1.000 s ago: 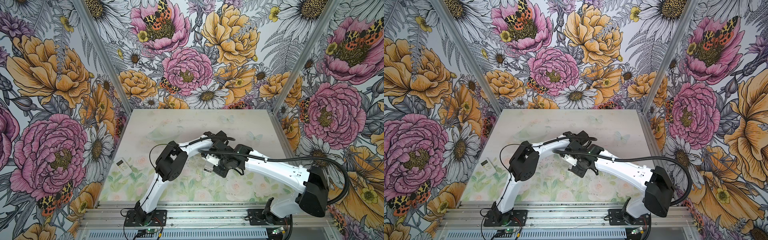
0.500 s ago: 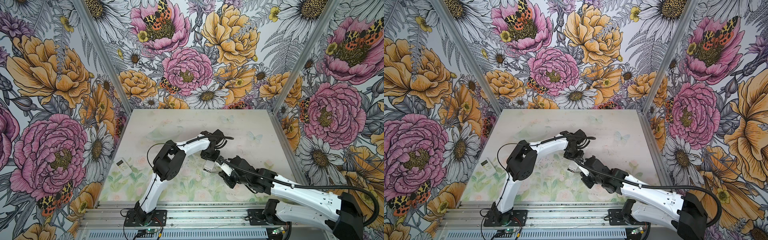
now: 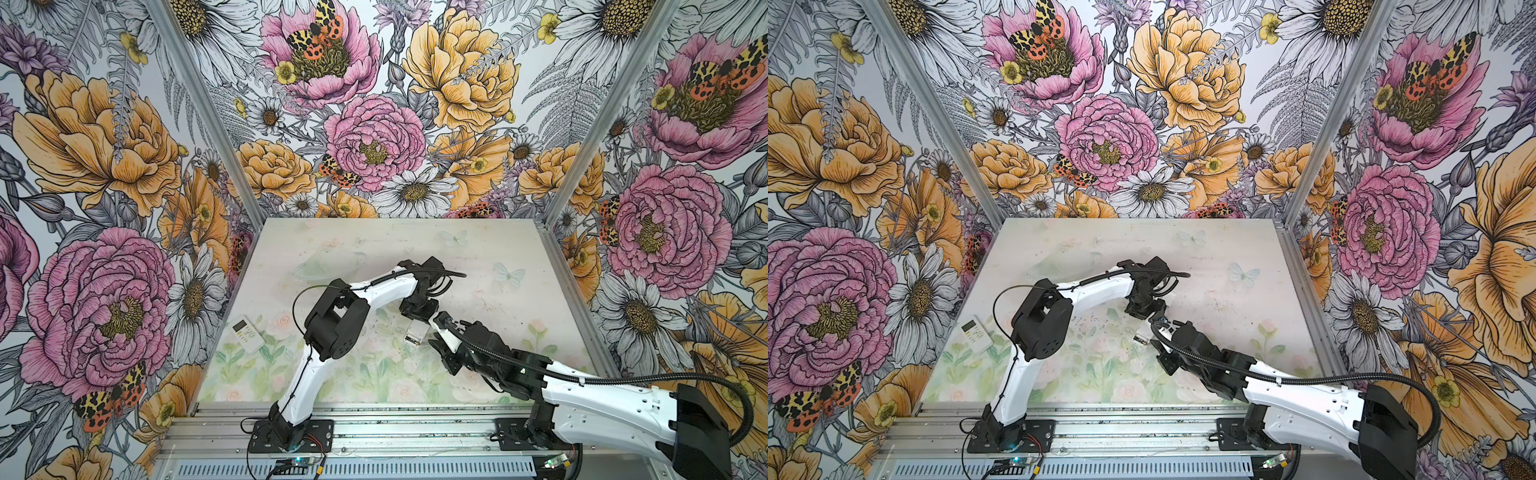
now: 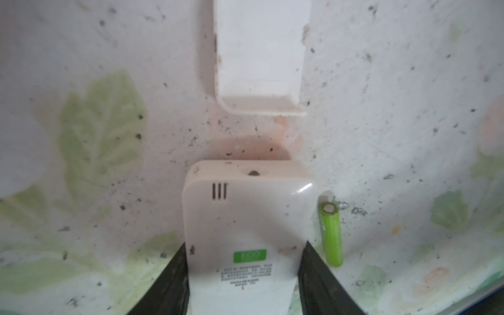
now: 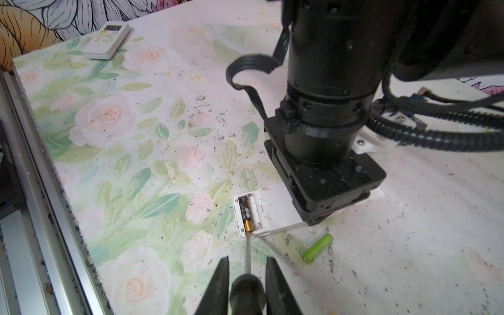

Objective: Unload the batteries from the remote control
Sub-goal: 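Lever the screwdriver under the gold-and-black battery with the right gripper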

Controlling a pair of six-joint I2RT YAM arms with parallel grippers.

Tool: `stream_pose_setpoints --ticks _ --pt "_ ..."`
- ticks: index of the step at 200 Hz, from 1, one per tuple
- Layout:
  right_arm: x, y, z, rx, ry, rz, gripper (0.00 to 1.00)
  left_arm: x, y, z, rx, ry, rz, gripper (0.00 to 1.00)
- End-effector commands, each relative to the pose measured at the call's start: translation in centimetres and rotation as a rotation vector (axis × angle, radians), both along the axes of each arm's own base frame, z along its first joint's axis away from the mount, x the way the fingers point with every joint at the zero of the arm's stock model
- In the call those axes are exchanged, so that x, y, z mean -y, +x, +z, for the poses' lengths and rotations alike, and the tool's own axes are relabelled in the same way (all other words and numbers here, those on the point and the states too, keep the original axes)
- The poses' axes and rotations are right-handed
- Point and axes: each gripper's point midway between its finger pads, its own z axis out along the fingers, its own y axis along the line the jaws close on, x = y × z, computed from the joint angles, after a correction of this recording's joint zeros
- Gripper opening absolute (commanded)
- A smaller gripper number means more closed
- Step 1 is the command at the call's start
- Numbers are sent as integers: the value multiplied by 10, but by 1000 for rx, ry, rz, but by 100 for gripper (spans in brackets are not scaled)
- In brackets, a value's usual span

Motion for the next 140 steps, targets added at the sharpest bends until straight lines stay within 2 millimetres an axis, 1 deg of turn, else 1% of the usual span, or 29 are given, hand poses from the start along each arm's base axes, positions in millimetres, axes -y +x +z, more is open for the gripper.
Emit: stream_pose_setpoints --ticks 1,15,45,66,84,98,124,140 --pt "-27 -3 31 37 211 39 0 26 -19 -3 -126 -132 23 0" --pt "-25 -1 31 46 234 18 0 26 -16 -1 -125 -143 24 0" --pt "-16 5 39 81 310 -55 0 25 -12 3 -127 -160 31 0" --pt "-11 9 45 98 364 -91 0 25 -10 3 -131 -164 35 0" --pt "-9 10 46 97 399 -111 0 25 -8 3 -134 -168 41 0" --pt "-6 12 51 104 446 -135 0 25 -6 4 -132 -170 45 0" --pt "0 16 60 132 491 -173 0 27 -5 5 -132 -175 48 0" --pt "5 18 62 142 511 -198 0 27 -2 5 -131 -174 58 0"
